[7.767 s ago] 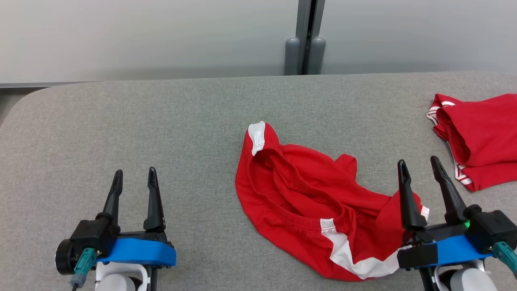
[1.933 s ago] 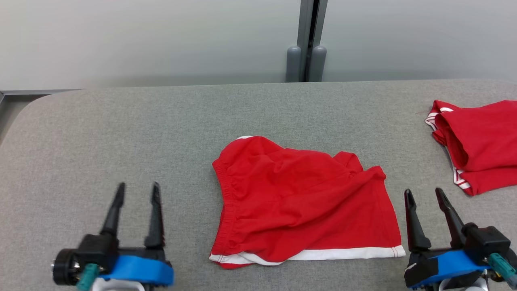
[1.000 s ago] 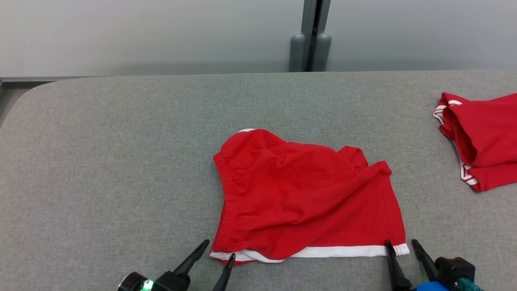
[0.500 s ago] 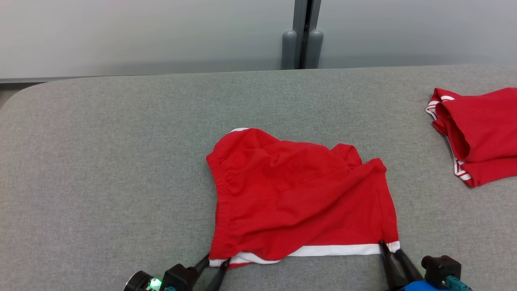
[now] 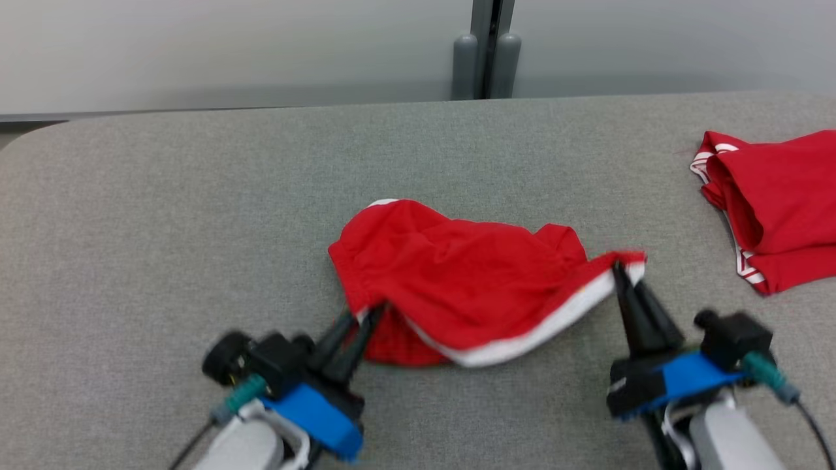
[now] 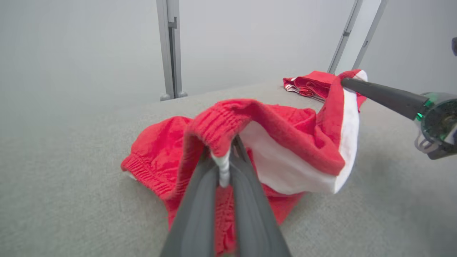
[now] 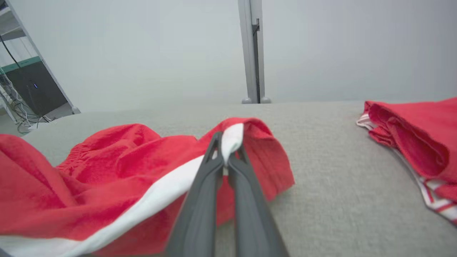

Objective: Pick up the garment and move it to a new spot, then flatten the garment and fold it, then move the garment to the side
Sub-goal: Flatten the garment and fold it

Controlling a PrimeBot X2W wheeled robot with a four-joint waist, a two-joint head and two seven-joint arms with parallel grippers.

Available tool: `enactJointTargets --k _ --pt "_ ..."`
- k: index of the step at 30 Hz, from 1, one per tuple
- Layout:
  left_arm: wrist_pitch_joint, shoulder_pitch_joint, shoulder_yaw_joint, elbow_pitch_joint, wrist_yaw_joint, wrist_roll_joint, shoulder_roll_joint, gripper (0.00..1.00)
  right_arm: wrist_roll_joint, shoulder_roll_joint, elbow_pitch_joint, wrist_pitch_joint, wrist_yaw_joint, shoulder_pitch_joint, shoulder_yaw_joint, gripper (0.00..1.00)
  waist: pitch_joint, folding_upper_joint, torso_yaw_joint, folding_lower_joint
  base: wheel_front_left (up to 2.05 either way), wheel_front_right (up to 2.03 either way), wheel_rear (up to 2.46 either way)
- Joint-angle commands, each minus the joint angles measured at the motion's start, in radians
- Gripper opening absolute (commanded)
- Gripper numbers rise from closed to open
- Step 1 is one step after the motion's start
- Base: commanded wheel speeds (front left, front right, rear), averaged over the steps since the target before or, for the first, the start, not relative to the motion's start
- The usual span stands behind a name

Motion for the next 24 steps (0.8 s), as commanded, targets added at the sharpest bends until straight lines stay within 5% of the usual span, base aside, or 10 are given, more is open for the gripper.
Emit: enactJointTargets --k 1,13,24 --pt "-0.004 -0.050 0.022 -0.022 -0.001 -0.012 0.006 0.00 0.001 -0.019 -0.025 0.000 0.000 -0.050 0.004 0.00 0.010 0.0000 0.001 0.0000 0.00 0.00 0.00" --pt "0.026 -0.561 0.166 0.002 -0.001 -0.058 0.002 0.00 0.070 -0.083 0.002 0.035 0.000 -0.604 0.024 0.00 0.197 0.0000 -0.015 0.0000 0.00 0.00 0.00" --pt "0.029 -1.074 0.172 0.197 -0.001 -0.100 -0.016 0.00 0.156 -0.084 0.245 0.062 0.000 -1.152 -0.013 0.00 0.326 0.0000 -0.030 0.0000 0.00 0.00 0.00"
